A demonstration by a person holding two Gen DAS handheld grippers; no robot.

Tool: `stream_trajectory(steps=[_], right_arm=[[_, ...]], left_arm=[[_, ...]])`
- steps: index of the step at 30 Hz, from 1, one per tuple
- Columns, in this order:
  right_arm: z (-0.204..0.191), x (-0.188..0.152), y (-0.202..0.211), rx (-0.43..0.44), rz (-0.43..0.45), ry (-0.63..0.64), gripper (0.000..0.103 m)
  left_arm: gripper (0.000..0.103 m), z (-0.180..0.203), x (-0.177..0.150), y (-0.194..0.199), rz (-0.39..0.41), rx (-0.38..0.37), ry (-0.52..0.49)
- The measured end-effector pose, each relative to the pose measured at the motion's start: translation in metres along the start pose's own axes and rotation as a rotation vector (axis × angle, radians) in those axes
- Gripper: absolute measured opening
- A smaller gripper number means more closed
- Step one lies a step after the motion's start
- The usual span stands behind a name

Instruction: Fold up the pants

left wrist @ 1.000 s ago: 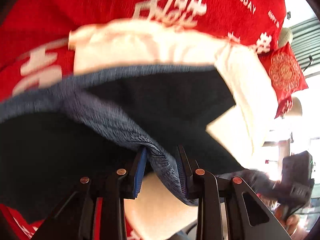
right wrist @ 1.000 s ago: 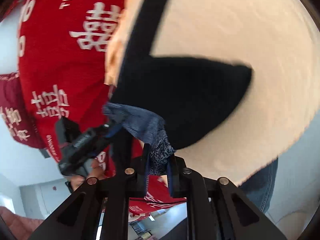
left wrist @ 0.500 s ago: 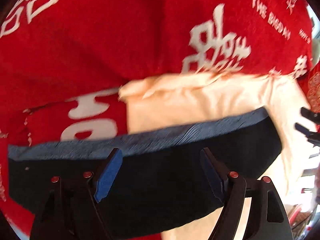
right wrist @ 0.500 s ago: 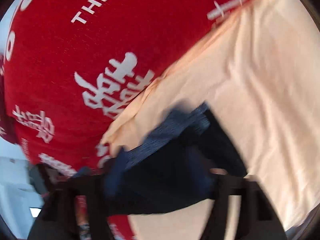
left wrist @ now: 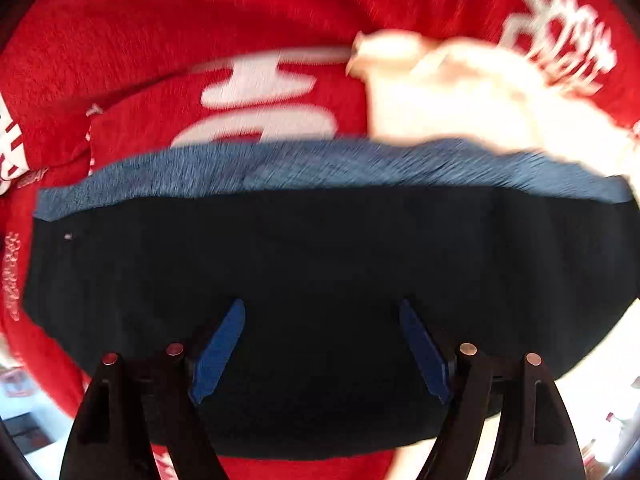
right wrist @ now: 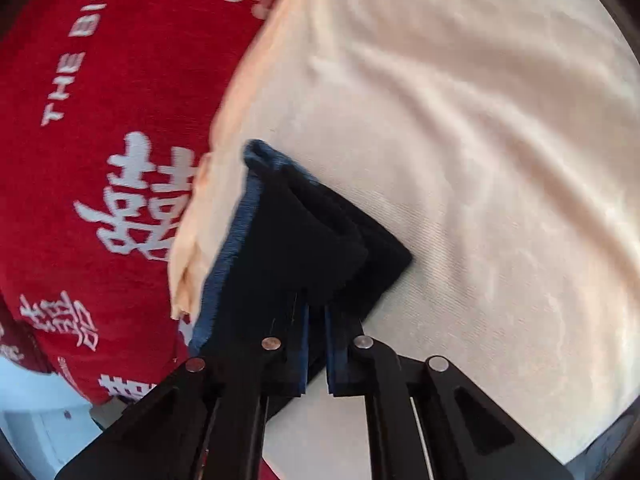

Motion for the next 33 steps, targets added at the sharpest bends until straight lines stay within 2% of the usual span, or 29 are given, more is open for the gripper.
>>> stream_trajectory(steps=[1,2,3,4,5,6,8,9,11,13,15,17,18,20,21,22,24,26,28,30,31,32,33], right_arm=[[-0.006,0.002,0.002,-0.022,-0.004,0.043,0.007],[-0.006,0.002,0.003,-0.089,-0.02,0.077,0.008],[0.005,0.001,-0.001,-0.204,-0.062,0.098,0.013],[0.013,-0.002,-0.003,-0.259,-0.092,0.089,0.018],[0.02,-0.003,0.001,-0.279,-0.093,0.064,0.018],[0.019,-0.003,0.012,-0.264,-0.059,0.046,0.018],[0.008,-0.003,0.031,-0.295,-0.003,0.111,0.018],[-0.004,-0.004,0.037,-0.289,0.009,0.171,0.019],[-0.03,-0.007,0.032,-0.25,-0.019,0.27,0.019],[-0.07,-0.015,-0.001,-0.187,-0.1,0.386,0.018],[-0.097,-0.022,-0.041,-0.16,-0.173,0.481,0.018],[-0.114,-0.036,-0.082,-0.145,-0.23,0.535,0.019],[-0.117,-0.042,-0.103,-0.149,-0.264,0.56,0.019],[-0.11,-0.045,-0.132,-0.191,-0.311,0.598,0.019],[-0.11,-0.04,-0.138,-0.191,-0.301,0.622,0.015],[-0.11,-0.032,-0.137,-0.187,-0.278,0.629,0.015],[-0.1,-0.003,-0.121,-0.275,-0.195,0.616,0.015],[-0.071,0.036,-0.095,-0.352,-0.107,0.543,0.015],[-0.052,0.055,-0.072,-0.254,-0.103,0.39,0.013],[-0.05,0.054,-0.052,-0.259,-0.089,0.355,0.02],[-0.053,0.045,-0.043,-0.259,-0.092,0.368,0.024],[-0.057,0.031,-0.036,-0.223,-0.11,0.36,0.028],[-0.061,0.015,-0.033,-0.165,-0.137,0.338,0.037]], left_arm=[[0.08,-0.004,0.0,0.001,-0.013,-0.017,0.024],[0.08,-0.007,0.001,0.007,-0.008,-0.032,0.04],[0.08,-0.009,0.003,0.015,0.016,-0.042,0.036],[0.08,-0.009,0.005,0.021,0.037,-0.04,0.028],[0.08,-0.01,0.009,0.029,0.066,-0.036,0.012],[0.08,-0.009,0.014,0.035,0.088,-0.038,-0.003],[0.08,0.002,0.03,0.04,0.12,-0.051,-0.032],[0.08,0.008,0.038,0.04,0.131,-0.053,-0.046],[0.08,0.029,0.053,0.031,0.135,-0.05,-0.06],[0.08,0.053,0.064,0.015,0.131,-0.049,-0.036],[0.08,0.06,0.07,-0.002,0.124,-0.024,-0.004],[0.082,0.059,0.081,-0.005,0.171,0.004,0.03],[0.082,0.056,0.084,-0.007,0.167,0.009,0.026],[0.082,0.037,0.089,-0.009,0.17,0.04,0.021],[0.082,0.026,0.089,-0.01,0.17,0.071,0.017],[0.082,0.01,0.088,-0.012,0.162,0.1,0.017],[0.082,-0.019,0.082,-0.01,0.131,0.142,0.035],[0.082,-0.044,0.07,-0.001,0.132,0.163,0.026],[0.082,-0.067,0.052,0.006,0.125,0.188,0.012],[0.082,-0.09,0.03,0.009,0.093,0.201,0.028],[0.082,-0.102,0.019,0.009,0.071,0.192,0.051],[0.082,-0.113,0.01,0.009,0.053,0.174,0.079],[0.082,-0.122,0.003,0.009,0.041,0.161,0.1]])
Point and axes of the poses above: each gripper's, at about its wrist camera, not at the fingertips, and y roughly against the way its jaws point, z to its right, x to its top, the point moved 8 cm from there along -y, roughly the way its jaws point, and after that the axes turned 6 degrees about x, right-handed, at the moved point
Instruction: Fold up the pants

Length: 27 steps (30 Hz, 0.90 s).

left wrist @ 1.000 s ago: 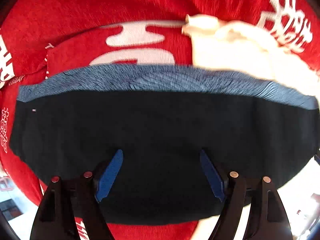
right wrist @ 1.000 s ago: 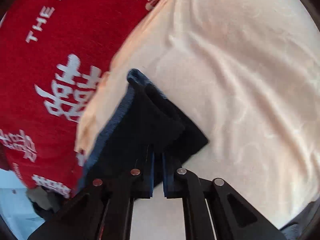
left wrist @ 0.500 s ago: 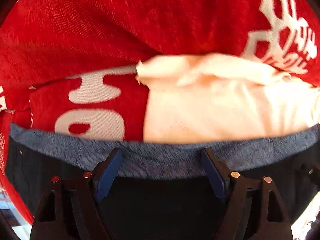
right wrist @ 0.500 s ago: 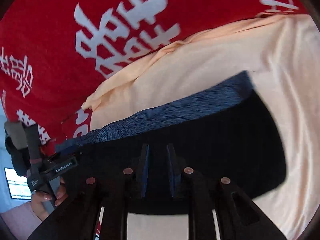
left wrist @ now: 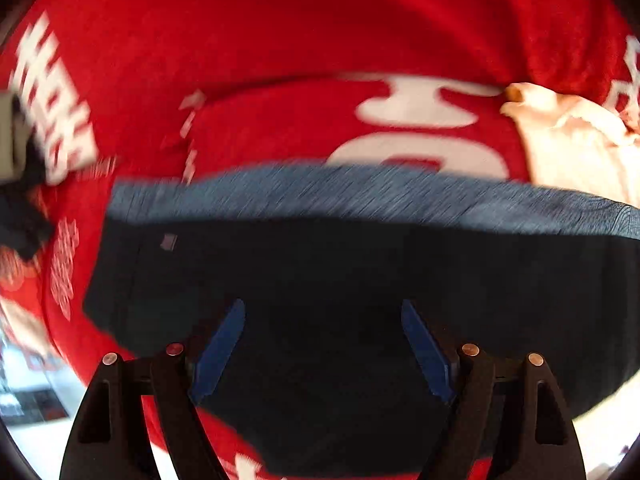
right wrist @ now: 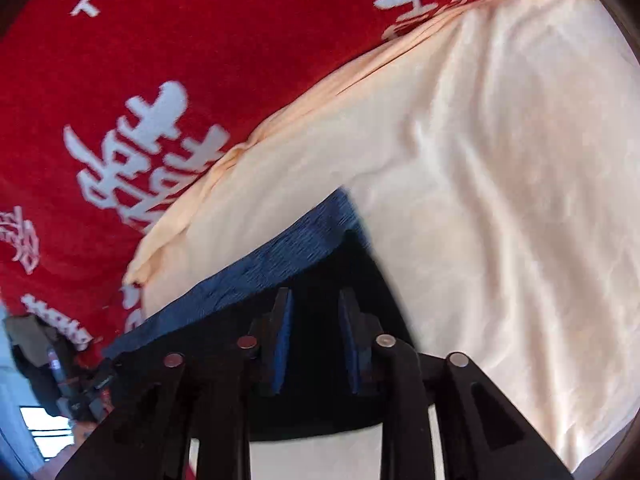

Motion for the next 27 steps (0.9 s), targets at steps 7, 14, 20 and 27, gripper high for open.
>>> stream_trajectory(steps=[7,14,20,27], right_arm=[[-0.117,-0.16,-0.059,0.335,-0.291,-0.051,0.046],[-0.235,-0.284,-0.176,0.495,-0.453,-0.066,0.046],[-0.265,-0.318,-0.215,0.483,-0.442,-0.072,0.046],[-0.273,-0.317,-0.228,0.433,-0.399,-0.126,0.013]], left_arm=[[0.082,-0.09,-0.015,-0.02,-0.015,0.01,0.052],[0.082,-0.186,0.002,-0.08,0.066,0.082,0.064],[0.096,-0.215,-0.006,-0.123,0.096,0.065,0.054],[0.097,-0.224,-0.003,-0.135,0.107,-0.002,0.045]])
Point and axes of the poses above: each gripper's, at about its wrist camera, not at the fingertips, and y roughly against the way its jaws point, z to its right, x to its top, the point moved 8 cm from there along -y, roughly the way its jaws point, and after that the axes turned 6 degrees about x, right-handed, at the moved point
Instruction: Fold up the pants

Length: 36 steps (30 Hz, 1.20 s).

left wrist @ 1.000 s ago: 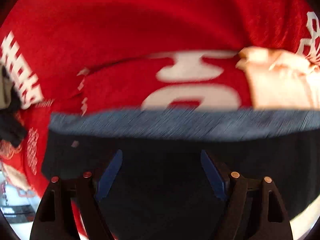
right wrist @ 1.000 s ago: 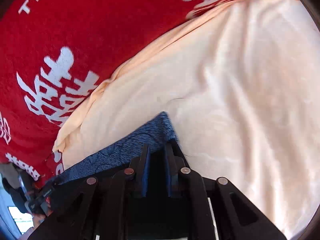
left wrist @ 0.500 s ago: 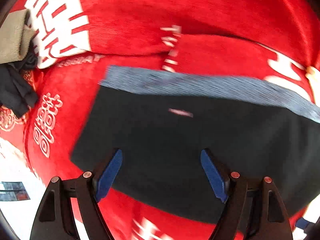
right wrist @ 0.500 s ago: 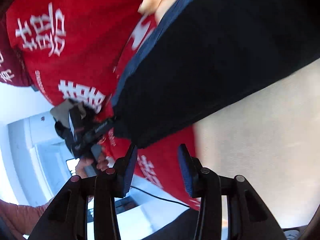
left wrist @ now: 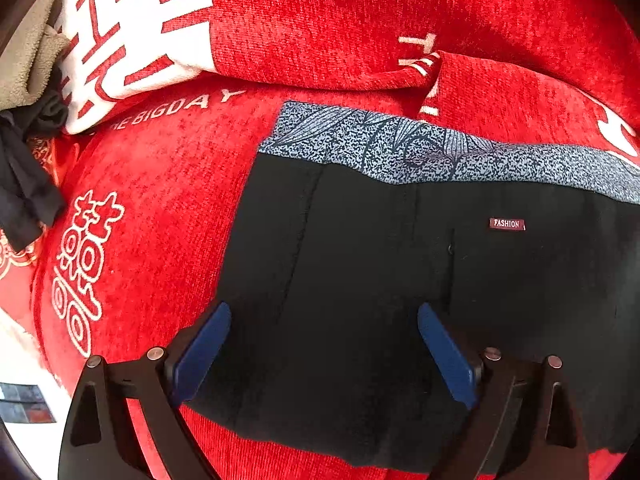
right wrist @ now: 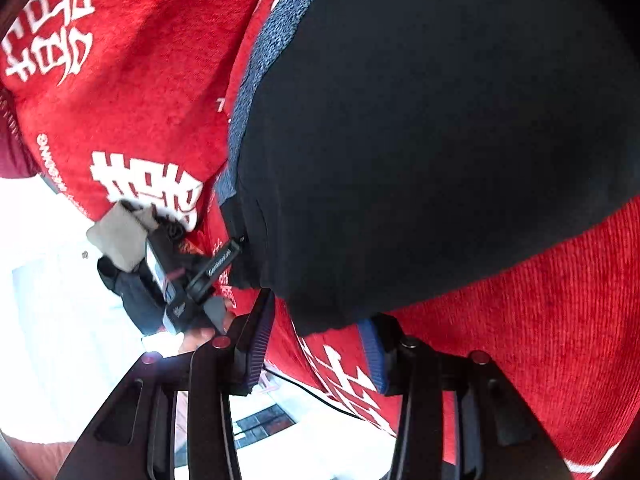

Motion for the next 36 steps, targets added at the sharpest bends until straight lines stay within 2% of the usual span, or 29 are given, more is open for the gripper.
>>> stream_trajectory(steps=[2,4,6,8,9,10,11,12,14,18,20,22,23,24,26,29,31,33,35,36], right_arm=[[-0.012,0.005,0.006,-0.029,0.02,0.048,0.009],[-0.021,0.002,0.002,-0.108,0.037,0.114,0.009],[-0.003,-0.009,-0.003,-0.197,0.021,0.122,0.009],[0.008,-0.016,0.002,-0.15,0.045,0.05,0.009],[0.009,-0.018,0.006,-0.155,0.048,0.037,0.014],[0.007,-0.02,0.011,-0.191,0.037,0.049,0.028],[0.007,-0.022,0.017,-0.242,0.014,0.07,0.037],[0.005,-0.025,0.024,-0.29,-0.012,0.1,0.043],[-0.007,-0.024,0.046,-0.34,-0.014,0.198,0.043],[-0.028,0.01,0.104,-0.504,0.107,0.389,0.043],[-0.028,0.033,0.119,-0.553,0.149,0.419,0.043],[-0.014,0.057,0.13,-0.595,0.163,0.418,0.043],[-0.002,0.064,0.133,-0.624,0.157,0.407,0.041],[0.014,0.067,0.135,-0.633,0.145,0.387,0.039],[0.016,0.062,0.146,-0.557,0.184,0.385,0.038],[0.02,0.051,0.168,-0.557,0.166,0.307,0.039],[0.008,0.052,0.177,-0.538,0.179,0.33,0.039],[-0.005,0.067,0.178,-0.545,0.189,0.392,0.039],[-0.016,0.09,0.167,-0.534,0.18,0.432,0.039],[-0.021,0.101,0.156,-0.521,0.171,0.446,0.039]], left_arm=[[0.103,-0.002,-0.001,-0.005,0.006,0.005,0.008],[0.103,-0.005,-0.001,-0.005,-0.009,0.002,0.022],[0.103,-0.007,-0.003,0.004,-0.025,0.033,-0.003],[0.103,-0.006,-0.006,0.023,-0.011,0.026,-0.025],[0.103,-0.005,-0.007,0.033,0.002,0.011,-0.025],[0.103,-0.002,-0.009,0.05,0.021,-0.009,-0.024],[0.103,0.001,-0.011,0.06,0.03,-0.021,-0.027],[0.103,0.011,-0.013,0.075,0.044,-0.052,-0.04],[0.103,0.035,-0.015,0.093,0.069,-0.114,-0.077],[0.103,0.123,-0.027,0.11,0.059,-0.248,-0.156],[0.103,0.164,-0.032,0.1,0.026,-0.26,-0.175],[0.103,0.175,-0.035,0.081,-0.011,-0.206,-0.17],[0.103,0.173,-0.035,0.078,-0.02,-0.225,-0.127],[0.103,0.171,-0.034,0.079,-0.029,-0.234,-0.105],[0.103,0.164,-0.027,0.083,-0.055,-0.209,-0.123],[0.103,0.163,0.004,0.097,0.027,-0.194,-0.144],[0.103,0.17,0.029,0.097,0.052,-0.186,-0.124],[0.103,0.18,0.051,0.086,0.054,-0.169,-0.086],[0.103,0.185,0.064,0.063,0.028,-0.096,-0.057],[0.103,0.183,0.064,0.053,0.017,-0.087,-0.03]])
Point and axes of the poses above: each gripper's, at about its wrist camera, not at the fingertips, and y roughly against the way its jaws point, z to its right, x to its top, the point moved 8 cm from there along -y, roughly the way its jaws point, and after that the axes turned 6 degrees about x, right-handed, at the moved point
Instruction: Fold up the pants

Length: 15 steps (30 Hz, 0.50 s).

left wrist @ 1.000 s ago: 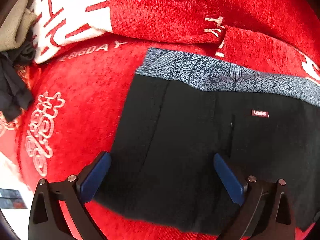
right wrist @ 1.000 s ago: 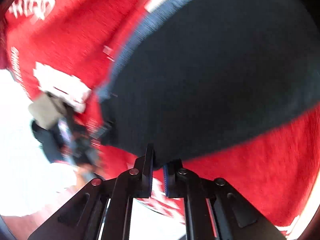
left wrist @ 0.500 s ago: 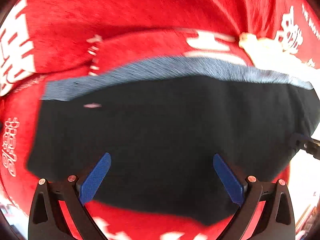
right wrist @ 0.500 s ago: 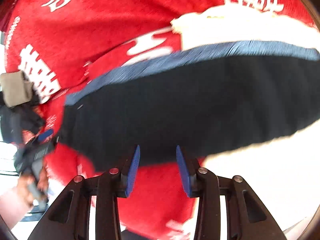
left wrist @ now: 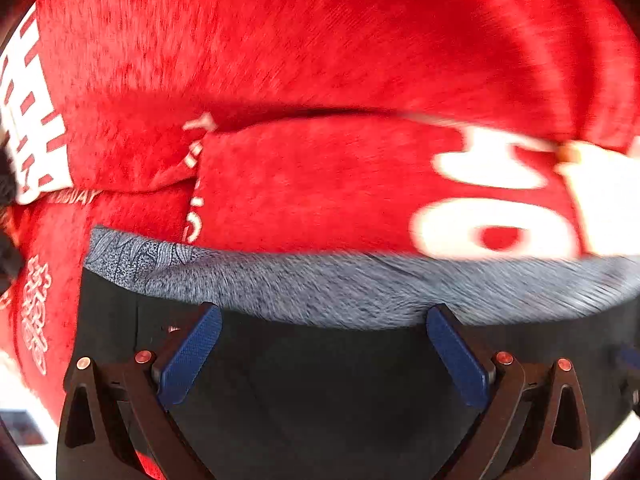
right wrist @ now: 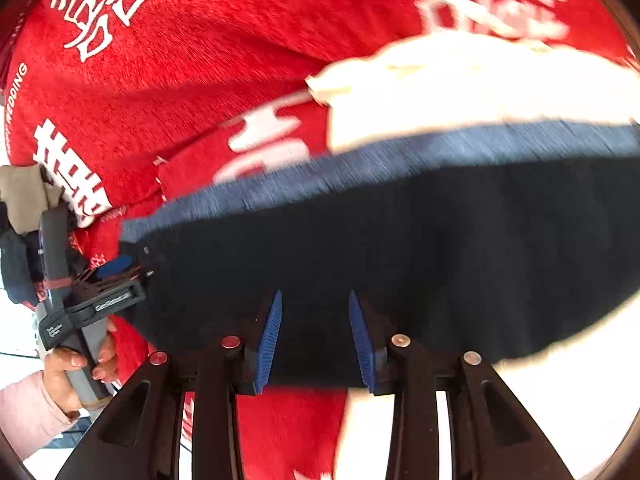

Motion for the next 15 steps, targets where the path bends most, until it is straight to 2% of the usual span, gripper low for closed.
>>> stream_trajectory(steps=[2,4,5,6,8,9,10,12,15], right_arm=[[-0.019,0.015,-0.034,-0.01,-0.043,0.042,0.041],[-0.007,0.014,-0.053,-0.047,-0.104,0.068,0.039],[-0.003,0.014,-0.049,-0.01,-0.09,0.066,0.038],[0.008,0.014,-0.038,-0.017,-0.073,0.046,0.038],[0.038,0.012,-0.006,-0.115,-0.021,-0.004,0.038],[0.059,0.011,0.021,-0.102,0.044,-0.072,0.041],[0.076,0.008,0.041,-0.109,0.088,-0.128,0.043],[0.132,-0.002,0.09,-0.184,0.184,-0.278,0.043],[0.205,-0.021,0.135,-0.236,0.267,-0.502,0.043]], left_arm=[[0.103,-0.013,0.002,-0.009,-0.042,-0.03,0.096],[0.103,-0.022,0.002,-0.003,-0.055,-0.027,0.11],[0.103,-0.024,0.001,0.004,-0.044,0.0,0.09],[0.103,-0.022,0.0,0.012,-0.032,0.025,0.056],[0.103,-0.006,-0.003,0.033,0.003,0.023,-0.023],[0.103,0.005,-0.003,0.041,0.016,0.008,-0.044],[0.103,0.025,-0.007,0.054,0.035,-0.026,-0.076],[0.103,0.057,-0.013,0.067,0.053,-0.055,-0.127],[0.103,0.128,-0.025,0.079,0.065,-0.089,-0.223]])
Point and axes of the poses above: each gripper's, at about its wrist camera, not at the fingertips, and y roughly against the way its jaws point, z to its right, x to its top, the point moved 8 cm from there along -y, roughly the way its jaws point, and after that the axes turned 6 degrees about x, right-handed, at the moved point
